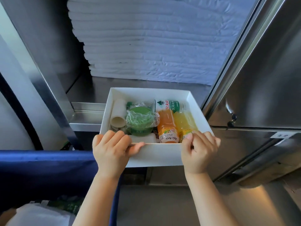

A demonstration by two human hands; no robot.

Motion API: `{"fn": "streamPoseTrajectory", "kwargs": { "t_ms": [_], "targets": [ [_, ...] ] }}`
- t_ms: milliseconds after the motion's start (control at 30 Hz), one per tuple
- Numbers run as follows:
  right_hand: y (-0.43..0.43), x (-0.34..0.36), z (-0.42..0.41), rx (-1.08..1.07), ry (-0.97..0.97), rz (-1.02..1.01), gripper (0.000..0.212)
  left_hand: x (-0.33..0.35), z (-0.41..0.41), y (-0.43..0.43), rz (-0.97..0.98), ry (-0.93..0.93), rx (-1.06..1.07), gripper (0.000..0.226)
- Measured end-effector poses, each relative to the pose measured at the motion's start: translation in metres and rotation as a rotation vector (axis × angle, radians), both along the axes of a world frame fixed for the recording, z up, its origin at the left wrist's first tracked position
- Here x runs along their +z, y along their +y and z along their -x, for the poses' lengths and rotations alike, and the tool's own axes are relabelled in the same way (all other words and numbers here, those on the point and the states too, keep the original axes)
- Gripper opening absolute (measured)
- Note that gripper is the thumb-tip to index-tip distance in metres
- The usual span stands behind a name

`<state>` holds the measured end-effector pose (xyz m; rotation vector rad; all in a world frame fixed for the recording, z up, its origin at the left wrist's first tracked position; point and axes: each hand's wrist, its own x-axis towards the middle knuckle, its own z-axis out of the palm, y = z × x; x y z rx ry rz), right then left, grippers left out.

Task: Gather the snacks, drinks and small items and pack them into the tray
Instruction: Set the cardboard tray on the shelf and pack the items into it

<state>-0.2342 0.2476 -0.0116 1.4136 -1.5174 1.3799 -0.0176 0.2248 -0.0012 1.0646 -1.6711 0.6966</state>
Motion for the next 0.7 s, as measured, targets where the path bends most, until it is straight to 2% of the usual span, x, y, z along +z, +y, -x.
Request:
{"fn": "streamPoseTrajectory", "kwargs": {
  "t_ms": [133, 267, 700],
  "targets": [
    [-0.001, 0.013, 0.002, 0.026, -0.045, 0.035, 0.046, 0.009, 0.011, -0.002, 0.039, 0.117, -0.020, 0.050],
    [0.001, 0.031, 0.002, 0.063, -0.081, 0.066, 0.045, 0.027, 0.016, -0.003, 0.051, 0.158, -0.067, 0.050],
    [0.071, 0.060, 0.057, 0.240, -0.145, 0.101, 0.048, 0.079, 0.065, 0.087, 0.082, 0.084, -0.077, 0.056]
  ]
}}
